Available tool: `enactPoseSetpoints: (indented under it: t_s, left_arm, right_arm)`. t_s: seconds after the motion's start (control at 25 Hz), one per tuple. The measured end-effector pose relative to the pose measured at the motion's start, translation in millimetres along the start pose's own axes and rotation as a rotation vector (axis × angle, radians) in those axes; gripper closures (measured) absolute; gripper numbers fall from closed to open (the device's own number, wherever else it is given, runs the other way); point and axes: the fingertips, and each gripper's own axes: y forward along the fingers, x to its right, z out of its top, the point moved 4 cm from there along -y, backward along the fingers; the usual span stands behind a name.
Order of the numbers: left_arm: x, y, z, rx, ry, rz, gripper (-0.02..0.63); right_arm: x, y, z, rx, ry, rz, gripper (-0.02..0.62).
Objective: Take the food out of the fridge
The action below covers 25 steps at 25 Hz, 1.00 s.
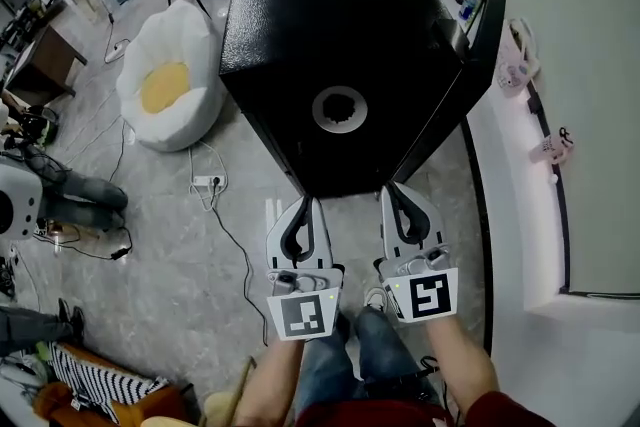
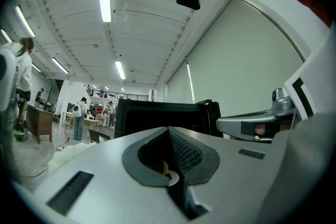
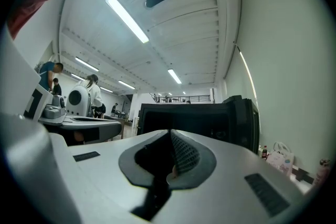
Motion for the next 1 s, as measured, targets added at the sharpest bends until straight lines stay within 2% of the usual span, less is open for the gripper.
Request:
enactPoseSetpoints:
  t_s: [0.4,1.0]
  left_arm:
    - [2,12,-40,-0.008,-0.013,0.007,0.594]
    - [-27,16,-125,-0.057,0.007,0.039,0.594]
  right_arm:
    - [5,3,-40,-0.028,0.006,0.009,0.573]
    - [-12,19,-126,-0.072,0.014,0.041,0.574]
